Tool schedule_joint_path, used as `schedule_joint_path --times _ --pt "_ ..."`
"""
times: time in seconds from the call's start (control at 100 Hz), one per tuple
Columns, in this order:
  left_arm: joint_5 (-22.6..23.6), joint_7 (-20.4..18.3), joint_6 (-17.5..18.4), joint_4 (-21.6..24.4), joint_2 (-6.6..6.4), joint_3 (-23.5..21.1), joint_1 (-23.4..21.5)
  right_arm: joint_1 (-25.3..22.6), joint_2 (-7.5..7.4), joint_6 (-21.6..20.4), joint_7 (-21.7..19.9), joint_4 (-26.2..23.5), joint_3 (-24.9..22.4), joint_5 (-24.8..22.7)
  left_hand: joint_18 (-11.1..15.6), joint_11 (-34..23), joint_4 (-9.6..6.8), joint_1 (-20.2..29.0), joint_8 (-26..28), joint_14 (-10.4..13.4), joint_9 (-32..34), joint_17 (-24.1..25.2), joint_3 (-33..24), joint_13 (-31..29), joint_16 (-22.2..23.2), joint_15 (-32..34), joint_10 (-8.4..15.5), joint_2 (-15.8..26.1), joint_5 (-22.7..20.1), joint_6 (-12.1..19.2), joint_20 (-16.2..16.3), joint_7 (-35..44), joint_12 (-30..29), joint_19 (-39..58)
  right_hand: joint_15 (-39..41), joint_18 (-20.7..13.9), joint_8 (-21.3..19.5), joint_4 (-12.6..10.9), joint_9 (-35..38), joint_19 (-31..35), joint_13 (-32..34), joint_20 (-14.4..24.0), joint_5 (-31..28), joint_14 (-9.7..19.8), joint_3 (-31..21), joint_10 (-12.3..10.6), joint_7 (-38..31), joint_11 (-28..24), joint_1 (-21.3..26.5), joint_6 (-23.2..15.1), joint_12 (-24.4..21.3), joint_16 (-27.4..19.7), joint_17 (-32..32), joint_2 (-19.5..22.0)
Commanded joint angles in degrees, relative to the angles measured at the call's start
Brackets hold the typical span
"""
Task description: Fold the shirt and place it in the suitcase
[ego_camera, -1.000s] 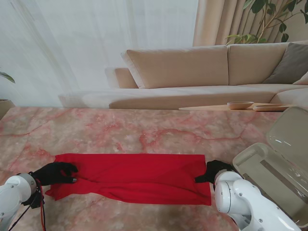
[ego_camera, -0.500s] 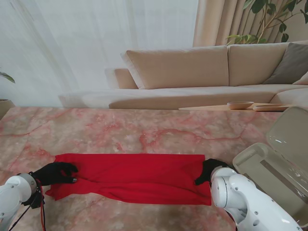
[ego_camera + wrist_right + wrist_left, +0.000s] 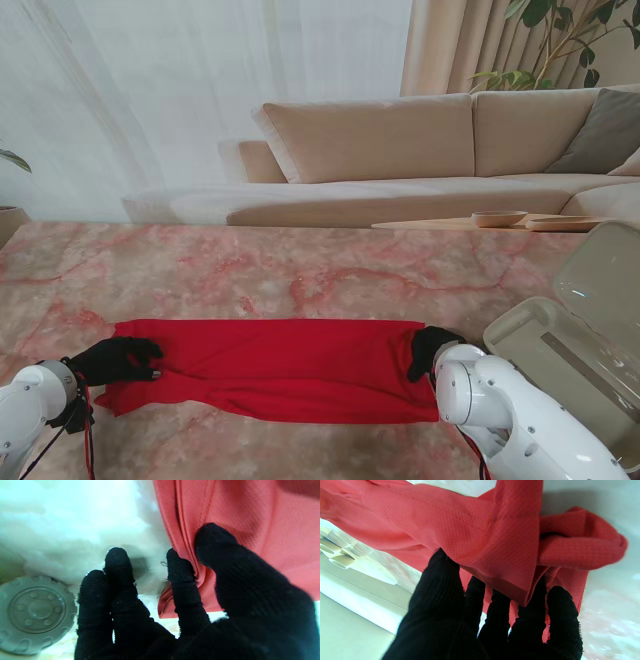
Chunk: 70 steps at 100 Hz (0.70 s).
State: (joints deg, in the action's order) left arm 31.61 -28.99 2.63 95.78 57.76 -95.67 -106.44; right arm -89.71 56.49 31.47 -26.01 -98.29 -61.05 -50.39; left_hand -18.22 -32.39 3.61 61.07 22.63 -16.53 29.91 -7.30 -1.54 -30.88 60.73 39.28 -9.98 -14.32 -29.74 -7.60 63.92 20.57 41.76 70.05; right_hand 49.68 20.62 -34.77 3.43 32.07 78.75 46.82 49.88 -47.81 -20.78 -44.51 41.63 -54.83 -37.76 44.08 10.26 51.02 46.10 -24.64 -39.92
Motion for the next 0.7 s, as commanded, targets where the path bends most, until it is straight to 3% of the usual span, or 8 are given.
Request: schedule_joint_path --times 0.0,0.12,0.27,0.36,0.55,0.69 --pt "0.1 -0.5 -0.5 -1.2 0.27 0.8 -1.1 -2.0 0.73 -1.1 -2.2 3.1 0.8 1.7 -1.5 1.8 -1.58 2.0 -0.1 -1.4 -0.2 0.4 2.1 0.5 -0.4 -0.6 -0.9 2.0 -0.7 -1.0 -0.6 0.2 -2.0 -0.3 -2.4 -1.8 -0.5 0.7 2.6 -0.7 -3.7 0.3 -0.2 5.0 -2.7 -23.1 -1.4 0.7 3.5 -1.9 -5.6 -0.8 1.2 -1.1" --pt "-0.1 -0.4 -0.6 -1.2 0.3 0.9 -1.1 -2.2 0.82 -2.3 -1.9 3.2 0.3 3.0 -1.6 1.7 -1.58 1.9 -0.1 -1.4 -0.1 0.3 2.1 0.4 -0.4 -0.5 -1.0 2.0 -0.9 -0.9 -0.6 0.3 -2.0 -0.2 -3.9 -2.4 -4.0 -0.8 1.5 -0.9 -5.2 0.5 1.2 5.0 -5.4 -23.2 -2.3 0.2 3.7 0.1 -5.3 -1.4 2.2 -0.2" --pt "-0.3 0.1 -0.6 -1.3 0.41 0.9 -1.2 -2.8 1.25 -3.7 0.0 3.4 -1.0 5.9 -1.5 1.7 -1.58 1.9 -0.1 -1.5 0.0 0.3 2.1 0.3 -0.3 -0.3 -1.0 2.3 -0.9 -1.0 -0.6 0.4 -1.9 -0.1 -5.0 -4.1 -11.6 -1.8 -0.5 0.6 -7.2 1.2 4.1 4.9 -9.0 -22.9 -2.7 -1.0 3.3 3.3 -5.1 -2.5 2.6 2.7" --pt "-0.5 0.7 -0.7 -1.3 0.54 0.9 -1.3 -3.8 1.71 -4.9 2.0 3.2 -2.2 7.2 -1.6 1.6 -1.57 2.0 -0.1 -1.5 0.1 0.3 2.1 0.3 -0.3 -0.2 -1.0 2.4 -0.9 -1.0 -0.6 0.4 -1.9 0.0 -5.2 -5.1 -16.6 -3.5 -1.1 2.1 -7.6 1.4 4.8 4.9 -13.1 -22.8 -4.0 -1.9 1.2 3.6 -5.1 -3.2 2.1 3.3" --pt "-0.3 2.2 -0.3 -0.4 0.84 0.4 -1.8 -6.2 3.71 -7.0 11.1 3.2 -4.8 10.5 -1.6 1.5 -1.56 2.2 -0.1 -1.4 0.2 0.2 2.1 0.2 -0.3 -0.1 -0.8 2.6 -1.0 -0.8 -0.6 0.7 -1.9 0.2 -4.0 -5.1 -21.4 -9.4 -0.2 4.6 -6.7 1.3 3.8 4.4 -20.5 -22.6 -7.2 -3.4 -2.7 3.4 -5.3 -3.6 0.6 1.0" --pt "-0.3 3.8 -0.1 0.5 1.21 -0.7 -2.6 -7.8 5.09 -8.6 17.1 2.8 -6.4 12.2 -1.6 1.5 -1.55 2.3 0.0 -1.4 0.2 0.1 2.1 0.2 -0.3 -0.1 -0.8 2.8 -1.1 -0.9 -0.6 0.9 -1.9 0.2 -4.2 -4.8 -21.5 -11.4 0.1 4.9 -6.5 1.1 3.4 4.2 -21.7 -22.7 -8.1 -3.9 -3.3 3.5 -5.4 -3.9 0.4 0.5"
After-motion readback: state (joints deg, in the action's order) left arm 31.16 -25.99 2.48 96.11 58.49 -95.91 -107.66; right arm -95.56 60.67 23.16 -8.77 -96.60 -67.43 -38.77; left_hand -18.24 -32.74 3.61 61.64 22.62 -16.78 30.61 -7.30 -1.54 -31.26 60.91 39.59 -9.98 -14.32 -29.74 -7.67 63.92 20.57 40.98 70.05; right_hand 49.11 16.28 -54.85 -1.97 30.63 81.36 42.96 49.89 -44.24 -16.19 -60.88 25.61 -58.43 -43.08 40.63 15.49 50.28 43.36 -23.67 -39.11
